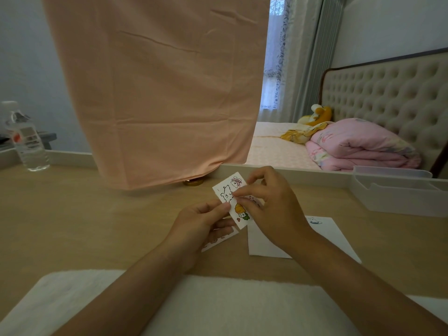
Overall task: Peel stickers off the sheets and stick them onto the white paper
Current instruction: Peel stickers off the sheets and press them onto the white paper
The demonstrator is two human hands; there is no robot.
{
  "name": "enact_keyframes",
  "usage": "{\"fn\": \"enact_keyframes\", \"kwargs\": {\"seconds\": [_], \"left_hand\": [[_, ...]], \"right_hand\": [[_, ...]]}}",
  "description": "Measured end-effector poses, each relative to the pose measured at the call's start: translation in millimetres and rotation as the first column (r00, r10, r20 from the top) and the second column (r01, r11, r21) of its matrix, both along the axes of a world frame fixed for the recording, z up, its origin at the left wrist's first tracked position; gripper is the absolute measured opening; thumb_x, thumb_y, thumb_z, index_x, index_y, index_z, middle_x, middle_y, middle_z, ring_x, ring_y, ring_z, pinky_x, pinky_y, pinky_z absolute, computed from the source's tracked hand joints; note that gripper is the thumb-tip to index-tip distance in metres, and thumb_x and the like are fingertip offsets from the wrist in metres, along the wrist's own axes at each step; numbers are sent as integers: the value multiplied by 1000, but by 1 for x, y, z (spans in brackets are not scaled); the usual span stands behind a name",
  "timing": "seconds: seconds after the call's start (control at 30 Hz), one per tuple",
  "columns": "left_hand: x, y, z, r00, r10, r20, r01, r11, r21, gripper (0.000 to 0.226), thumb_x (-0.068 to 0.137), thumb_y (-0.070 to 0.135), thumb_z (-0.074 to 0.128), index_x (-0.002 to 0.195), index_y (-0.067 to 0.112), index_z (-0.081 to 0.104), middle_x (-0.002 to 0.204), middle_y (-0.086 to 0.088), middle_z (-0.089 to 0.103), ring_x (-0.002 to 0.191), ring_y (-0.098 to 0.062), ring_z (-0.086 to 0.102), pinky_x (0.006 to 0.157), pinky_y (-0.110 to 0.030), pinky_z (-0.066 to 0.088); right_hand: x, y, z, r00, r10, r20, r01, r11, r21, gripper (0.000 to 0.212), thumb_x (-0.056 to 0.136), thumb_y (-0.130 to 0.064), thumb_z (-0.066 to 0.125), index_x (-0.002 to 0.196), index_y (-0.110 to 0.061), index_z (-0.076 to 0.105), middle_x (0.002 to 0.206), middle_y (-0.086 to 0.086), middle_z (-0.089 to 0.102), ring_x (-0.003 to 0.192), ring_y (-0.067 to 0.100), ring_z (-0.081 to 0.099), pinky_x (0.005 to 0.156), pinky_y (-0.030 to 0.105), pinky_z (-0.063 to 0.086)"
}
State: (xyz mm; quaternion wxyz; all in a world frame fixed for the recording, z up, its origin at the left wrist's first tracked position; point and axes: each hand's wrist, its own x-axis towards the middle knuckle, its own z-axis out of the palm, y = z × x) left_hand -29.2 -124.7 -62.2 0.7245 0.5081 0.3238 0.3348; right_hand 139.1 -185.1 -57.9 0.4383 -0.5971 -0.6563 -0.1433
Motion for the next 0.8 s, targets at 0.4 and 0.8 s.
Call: {"fn": "enact_keyframes", "kwargs": {"seconds": [0.4,0.8], "left_hand": [[-4,-1,-1,997,82,-2,-80,977,198,13,90,18,70,86,15,82,88,-9,77,76,-12,68,73,-29,58],[-6,1,-1,992,101,-80,-58,904,424,14,92,16,68,86,15,81,85,-5,77,73,-13,68,81,-35,61]], "right_hand": [[-3,-2,4,990,117,-73,-126,982,-138,12,91,-31,72,101,-29,77,90,-17,71,74,8,63,67,35,55],[-2,-6,14,989,98,111,-77,981,-179,14,92,-36,69,101,-32,80,88,-18,72,72,-7,56,63,14,41]]}}
